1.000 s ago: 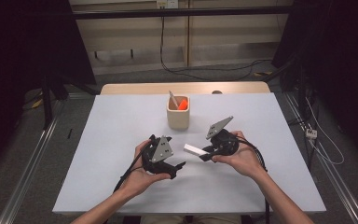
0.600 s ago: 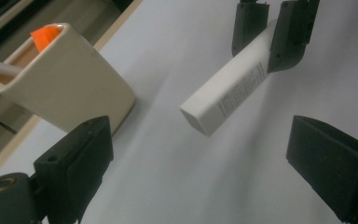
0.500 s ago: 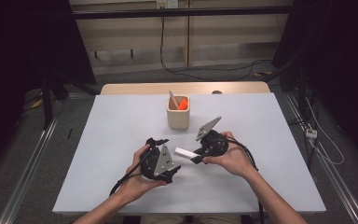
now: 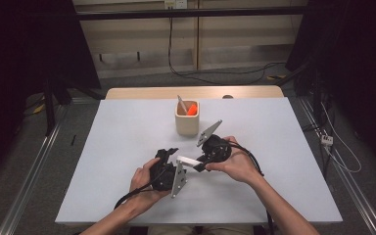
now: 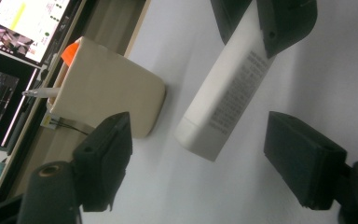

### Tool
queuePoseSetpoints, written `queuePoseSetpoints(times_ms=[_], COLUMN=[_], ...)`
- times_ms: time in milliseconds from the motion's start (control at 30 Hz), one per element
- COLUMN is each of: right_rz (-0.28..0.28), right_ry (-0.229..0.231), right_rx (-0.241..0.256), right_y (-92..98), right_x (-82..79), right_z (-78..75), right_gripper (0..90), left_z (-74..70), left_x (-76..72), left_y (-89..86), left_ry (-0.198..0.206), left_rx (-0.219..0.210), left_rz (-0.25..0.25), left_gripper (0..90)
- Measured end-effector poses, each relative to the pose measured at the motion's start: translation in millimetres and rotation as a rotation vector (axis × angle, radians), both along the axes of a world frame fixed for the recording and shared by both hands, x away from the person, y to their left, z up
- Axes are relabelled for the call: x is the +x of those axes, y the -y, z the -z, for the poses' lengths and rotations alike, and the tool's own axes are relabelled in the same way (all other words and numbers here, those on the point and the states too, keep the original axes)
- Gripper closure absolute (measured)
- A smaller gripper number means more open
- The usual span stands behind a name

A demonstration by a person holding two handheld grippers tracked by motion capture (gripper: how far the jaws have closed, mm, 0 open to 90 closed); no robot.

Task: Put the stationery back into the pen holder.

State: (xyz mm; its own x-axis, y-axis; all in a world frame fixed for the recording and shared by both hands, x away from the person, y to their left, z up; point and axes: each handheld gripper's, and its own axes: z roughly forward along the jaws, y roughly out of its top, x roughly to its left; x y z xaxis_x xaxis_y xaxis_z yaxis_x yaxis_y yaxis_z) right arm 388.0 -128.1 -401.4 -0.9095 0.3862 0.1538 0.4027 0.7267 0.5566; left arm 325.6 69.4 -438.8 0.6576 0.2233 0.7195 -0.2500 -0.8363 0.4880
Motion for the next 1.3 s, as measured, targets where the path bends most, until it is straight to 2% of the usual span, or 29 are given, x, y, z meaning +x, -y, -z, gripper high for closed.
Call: queuePoseSetpoints(times_ms=[100,133,167,333,400,433,567,633,733,767,800,833,1033,1100,1133,1200,1300], right_rz=[-0.002,0.000,-0.003,-0.007,-0.008,-0.013,-0.017,-0.018,-0.014,-0.013,-0.014,-0.016,-0.016,-0.013,-0.009,0.000,0.008], right_ry=[-0.009,-0.015,-0.014,-0.009,-0.014,-0.017,-0.023,-0.033,-0.038,-0.041,-0.044,-0.041,-0.018,-0.014,-0.006,0.007,0.045], right_rx=[-0.001,-0.007,-0.005,-0.006,-0.004,-0.004,0.008,0.026,0.018,0.015,0.012,0.015,0.066,0.085,0.098,0.115,0.125], right_y=[-2.9,-3.9,-5.1,-10.2,-12.2,-12.9,-13.1,-11.7,-12.0,-12.3,-12.3,-12.2,-7.7,-5.8,-4.8,-2.7,-1.4], right_x=[1.2,1.5,2.1,2.6,2.3,2.5,2.1,2.6,2.8,2.5,2.4,2.5,2.4,2.1,1.6,0.4,-3.2], right_z=[1.1,1.2,1.7,2.3,2.7,3.0,3.8,4.0,5.4,5.5,5.4,5.5,3.6,3.4,3.3,2.2,0.9], right_gripper=[68.0,68.0,68.0,68.0,68.0,68.0,67.9,67.9,67.9,67.9,67.9,67.9,67.4,67.2,67.2,66.6,63.8], left_z=[0.9,2.3,2.0,6.3,7.3,8.8,6.8,7.9,9.1,9.7,9.2,9.5,8.3,6.8,5.6,3.7,2.0], left_x=[-2.3,-3.3,-4.1,-8.3,-9.6,-10.3,-11.2,-11.6,-13.4,-13.3,-13.9,-13.6,-12.9,-12.1,-11.9,-9.7,-8.5], left_y=[1.0,1.7,2.2,6.1,7.4,8.1,10.4,11.8,13.4,13.8,13.7,13.1,13.7,13.7,13.2,12.8,11.4], left_ry=[0.034,0.045,0.063,0.101,0.108,0.109,0.121,0.120,0.130,0.130,0.128,0.124,0.069,0.060,0.039,0.001,-0.023], left_rx=[0.034,0.031,0.051,0.109,0.119,0.108,0.137,0.125,0.166,0.167,0.170,0.156,0.146,0.127,0.123,0.084,0.065], left_rz=[0.005,0.014,0.018,0.051,0.064,0.068,0.084,0.093,0.099,0.109,0.107,0.112,0.111,0.110,0.102,0.089,0.074], left_gripper=[32.9,35.4,37.5,40.8,44.2,45.4,50.8,55.7,61.9,62.8,63.4,63.8,69.5,69.9,70.7,70.9,70.9])
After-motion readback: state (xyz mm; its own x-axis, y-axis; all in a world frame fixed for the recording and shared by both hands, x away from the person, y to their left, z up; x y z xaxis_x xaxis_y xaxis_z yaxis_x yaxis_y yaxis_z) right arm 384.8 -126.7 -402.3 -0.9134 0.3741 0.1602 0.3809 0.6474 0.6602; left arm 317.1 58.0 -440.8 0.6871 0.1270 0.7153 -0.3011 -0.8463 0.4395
